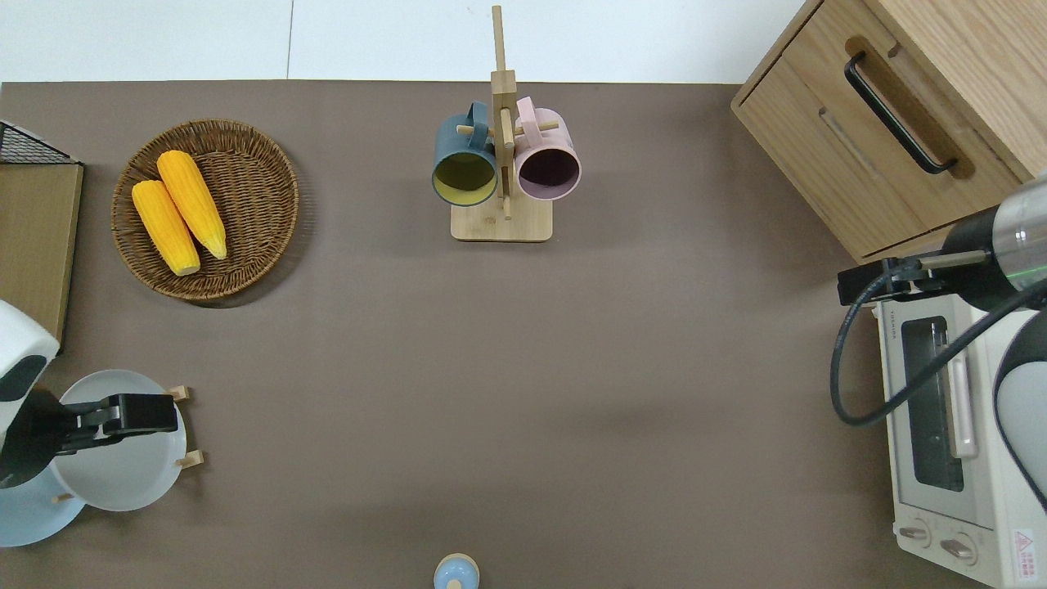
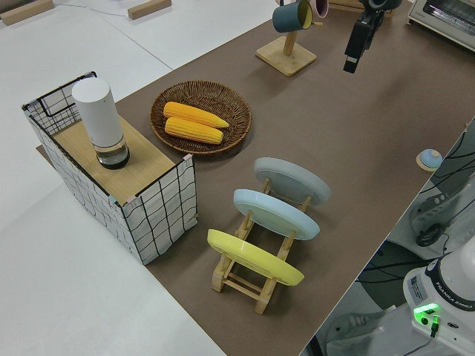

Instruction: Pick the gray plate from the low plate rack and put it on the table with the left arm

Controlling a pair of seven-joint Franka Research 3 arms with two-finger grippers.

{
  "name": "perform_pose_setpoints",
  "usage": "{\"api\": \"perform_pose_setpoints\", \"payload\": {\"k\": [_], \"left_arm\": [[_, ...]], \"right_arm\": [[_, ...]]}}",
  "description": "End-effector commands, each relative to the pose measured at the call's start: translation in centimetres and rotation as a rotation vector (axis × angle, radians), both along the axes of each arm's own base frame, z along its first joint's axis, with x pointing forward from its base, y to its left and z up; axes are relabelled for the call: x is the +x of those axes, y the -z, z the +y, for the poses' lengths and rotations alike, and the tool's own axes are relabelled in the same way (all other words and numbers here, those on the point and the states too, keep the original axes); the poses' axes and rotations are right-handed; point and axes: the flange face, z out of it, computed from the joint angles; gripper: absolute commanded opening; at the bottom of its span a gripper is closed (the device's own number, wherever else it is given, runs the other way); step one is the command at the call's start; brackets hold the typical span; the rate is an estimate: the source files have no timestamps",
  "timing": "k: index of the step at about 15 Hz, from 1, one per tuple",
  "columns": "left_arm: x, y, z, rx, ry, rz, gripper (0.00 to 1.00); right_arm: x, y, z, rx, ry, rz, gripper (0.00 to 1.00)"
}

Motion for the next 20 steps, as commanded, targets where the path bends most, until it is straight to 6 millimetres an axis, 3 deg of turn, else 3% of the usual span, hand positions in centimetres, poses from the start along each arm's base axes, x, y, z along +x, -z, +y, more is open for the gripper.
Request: {"api": "perform_pose_setpoints", "payload": {"k": [1, 11, 12, 16, 17, 18, 19, 20], "left_arm": [[0.0, -0.3, 0.0, 0.011, 0.012, -0.010, 1.00], [-0.9, 0.4, 0.4, 0.011, 0.007, 0.004, 1.00], [-1.0, 0.6, 0.9, 0.009, 0.018, 0.007, 1.00], [-2.0, 1.3, 6.8, 0.053, 0.058, 0.000, 1.00], [-2.1, 2.4, 7.5, 0.080, 0.072, 0.020, 0.99], [-2.0, 6.2, 8.0, 0.123, 0.087, 0.066, 1.00], [-2.1, 10.9, 10.1, 0.122, 0.065, 0.053, 1.00], [-2.1, 12.8, 13.0, 0.109, 0.057, 0.025, 0.99]], "right_arm": [[0.1, -0.3, -0.2, -0.001, 0.016, 0.005, 0.983], [0.1, -0.3, -0.2, -0.001, 0.016, 0.004, 0.983], [0.1, -0.3, -0.2, -0.001, 0.016, 0.005, 0.983], [0.1, -0.3, -0.1, -0.001, 0.014, 0.005, 0.983], [0.1, -0.3, -0.2, -0.001, 0.016, 0.004, 0.983], [0.1, -0.3, -0.2, -0.001, 0.016, 0.004, 0.983], [0.1, -0.3, -0.2, -0.001, 0.016, 0.005, 0.983], [0.1, -0.3, -0.2, -0.001, 0.016, 0.004, 0.983]]}}
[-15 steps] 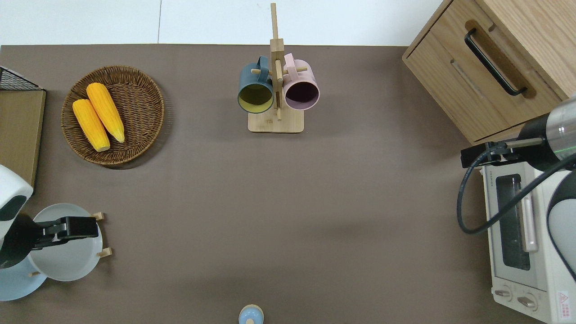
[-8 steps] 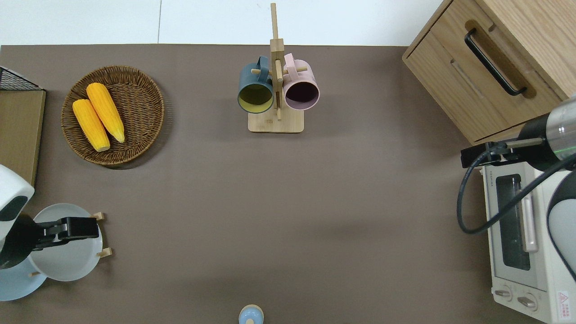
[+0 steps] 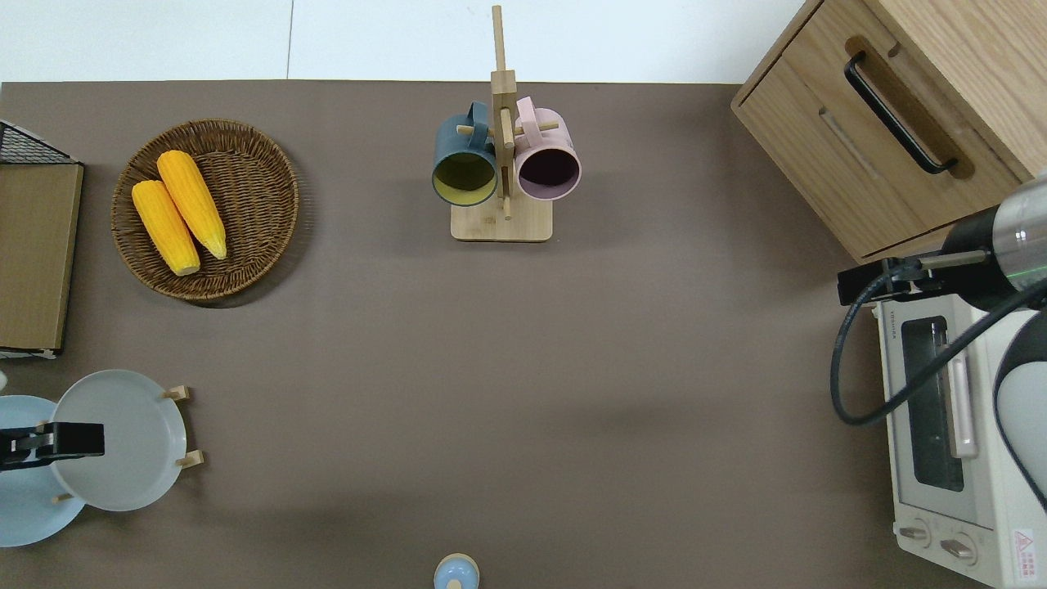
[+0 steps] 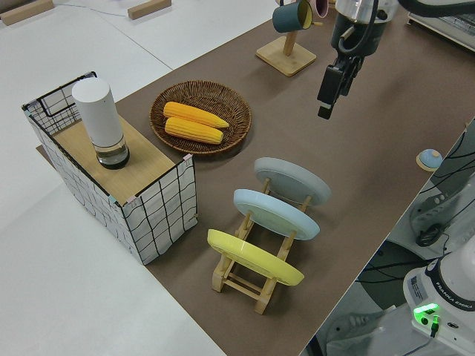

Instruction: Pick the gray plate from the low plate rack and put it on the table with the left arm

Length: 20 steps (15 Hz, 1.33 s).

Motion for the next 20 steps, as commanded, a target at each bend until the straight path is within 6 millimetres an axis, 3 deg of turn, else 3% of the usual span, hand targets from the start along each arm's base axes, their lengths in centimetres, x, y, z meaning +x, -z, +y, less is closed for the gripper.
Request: {"api": "perform_pose_setpoints", "payload": {"k": [1, 3, 8, 16, 20], "left_arm": [[-0.9, 6.8, 5.9, -0.010, 0.027, -0.013, 0.99], [-1.2, 6.6, 7.3, -0.014, 0.038, -0.015, 1.00], [-1.0, 7.1, 7.6, 0.002, 0.041, -0.012, 0.99], [1.8, 11.2, 7.7, 0.011, 0.057, -0.026, 1.00], [2.2, 11.8, 7.6, 0.009, 0.062, -0.023, 0.98]], "right_arm": [[0.1, -0.3, -0.2, -0.001, 0.016, 0.004, 0.983], [0.1, -0.3, -0.2, -0.001, 0.016, 0.005, 0.983], [0.1, -0.3, -0.2, -0.001, 0.016, 0.004, 0.983], [0.1, -0.3, -0.2, -0.001, 0.016, 0.005, 0.983], [0.1, -0.3, -0.1, -0.001, 0.014, 0.004, 0.983]]}}
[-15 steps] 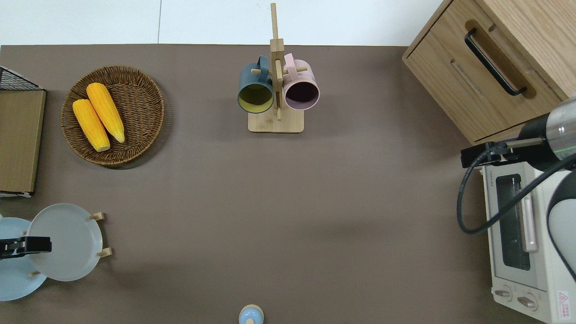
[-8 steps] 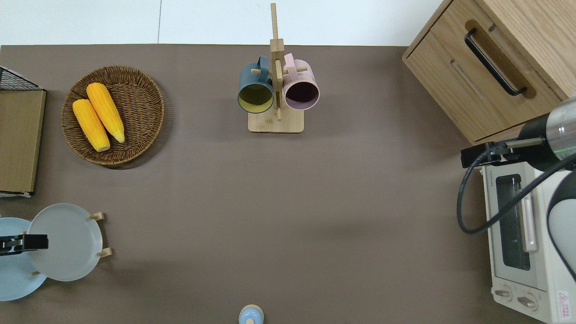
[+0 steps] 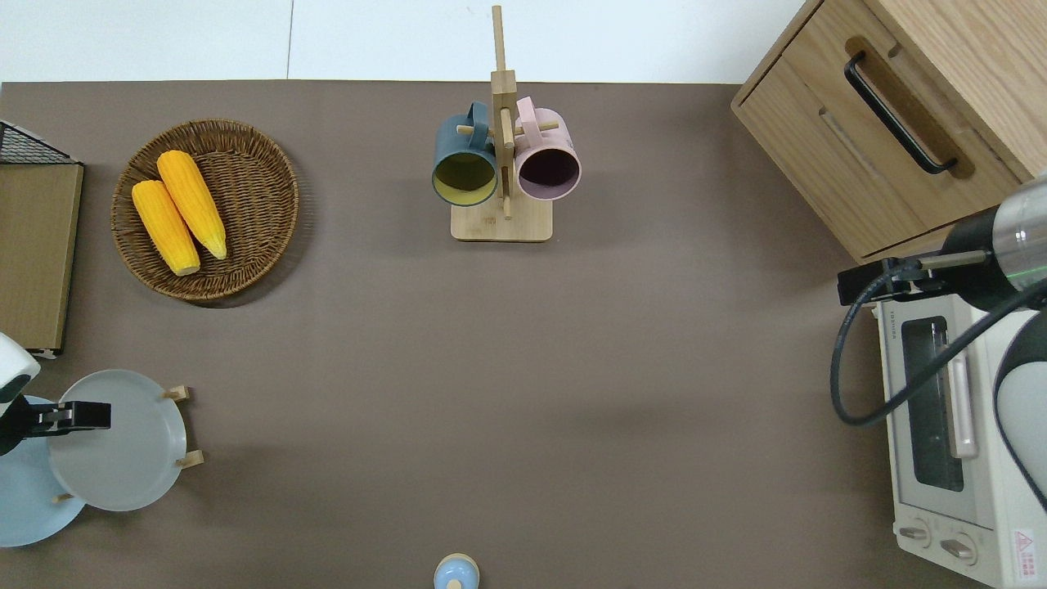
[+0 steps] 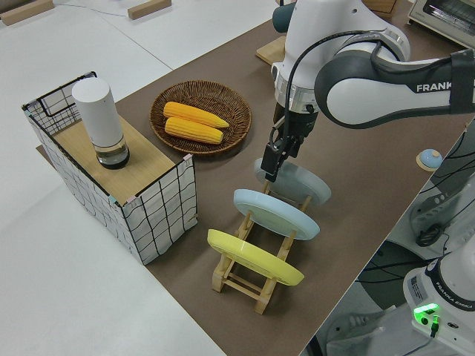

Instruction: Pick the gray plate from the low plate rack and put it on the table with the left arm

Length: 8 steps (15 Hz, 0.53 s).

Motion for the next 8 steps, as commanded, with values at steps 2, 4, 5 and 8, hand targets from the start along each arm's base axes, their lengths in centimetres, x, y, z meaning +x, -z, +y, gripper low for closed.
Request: {"api": "perform_pose_setpoints", "payload": {"k": [2, 4, 5, 8], "left_arm": [[0.02, 0.32, -0.24, 0.011, 0.017, -0.007, 0.78], [0.01, 0.36, -0.37, 0.012, 0.022, -0.002, 0.43], [-0.01, 0.37, -0.38, 0.010, 0.021, -0.001, 0.25], [0.05, 0.37, -0.58, 0.011, 0.028, 0.000, 0.00]], "right_arm": [[0.13, -0.27, -0.12, -0.001, 0.014, 0.005, 0.983], [0.14, -0.27, -0.21, -0.001, 0.016, 0.005, 0.983], [0.13, -0.34, -0.12, -0.001, 0.014, 0.004, 0.983], [0.14, -0.34, -0.21, -0.001, 0.016, 0.004, 0.983]]}}
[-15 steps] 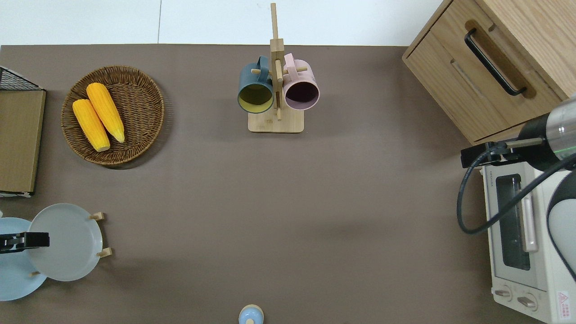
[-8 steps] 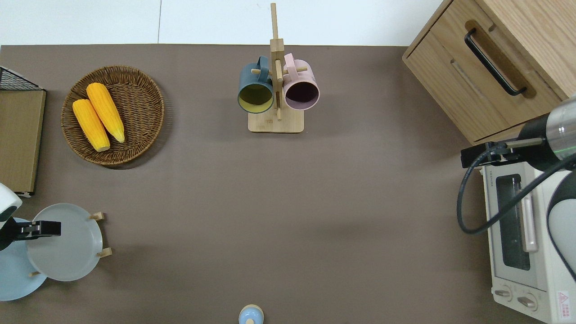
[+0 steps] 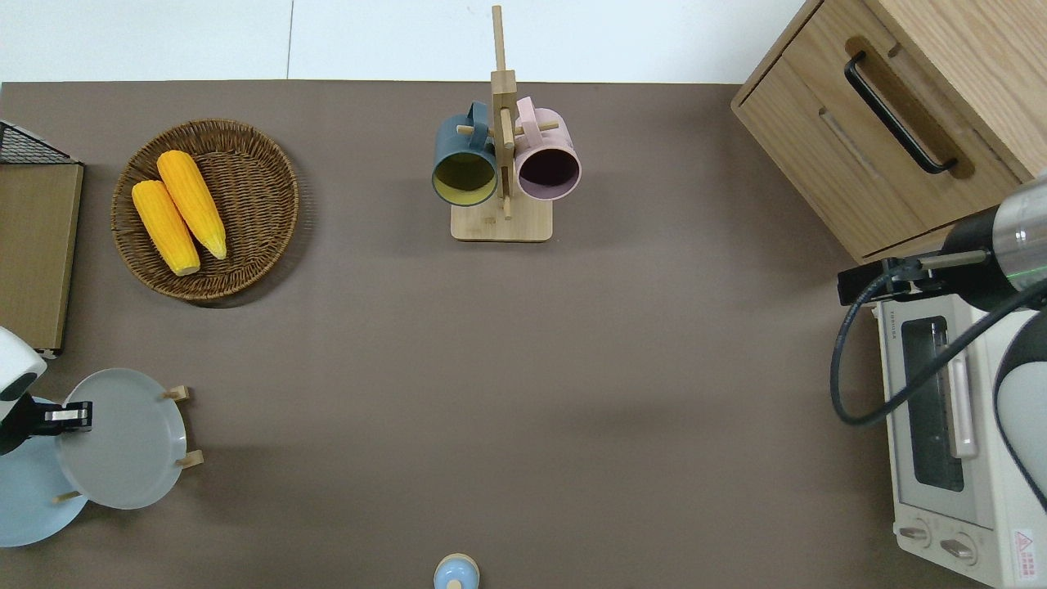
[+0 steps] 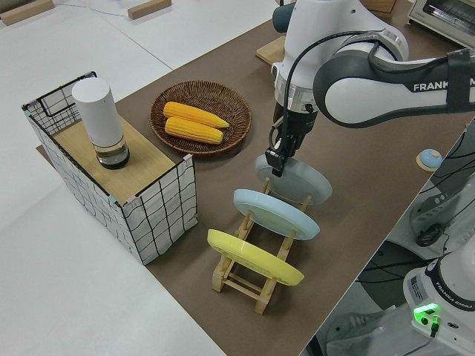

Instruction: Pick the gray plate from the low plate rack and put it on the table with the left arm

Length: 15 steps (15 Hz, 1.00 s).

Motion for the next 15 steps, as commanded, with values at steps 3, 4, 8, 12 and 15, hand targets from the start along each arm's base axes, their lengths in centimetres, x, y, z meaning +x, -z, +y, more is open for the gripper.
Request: {"api": "perform_pose_setpoints", "payload": {"k": [3, 4, 8, 12, 15], "left_arm": [[-0.1, 0.2, -0.3, 0.011, 0.035, -0.003, 0.00], [0.0, 0.3, -0.3, 0.010, 0.046, 0.000, 0.00], [0.1, -0.3, -0.3, 0.009, 0.057, 0.000, 0.00], [0.4, -2.0, -0.6, 0.010, 0.052, 0.005, 0.00], [0.4, -4.4, -1.3, 0.011, 0.044, 0.013, 0.00]], "right_arm": [[0.1, -0.3, -0.2, -0.001, 0.016, 0.004, 0.983], [0.1, -0.3, -0.2, -0.001, 0.016, 0.004, 0.983], [0.1, -0.3, -0.2, -0.001, 0.016, 0.005, 0.983], [0.1, -0.3, -0.2, -0.001, 0.016, 0.005, 0.983], [0.1, -0.3, -0.2, -0.001, 0.016, 0.005, 0.983]]}}
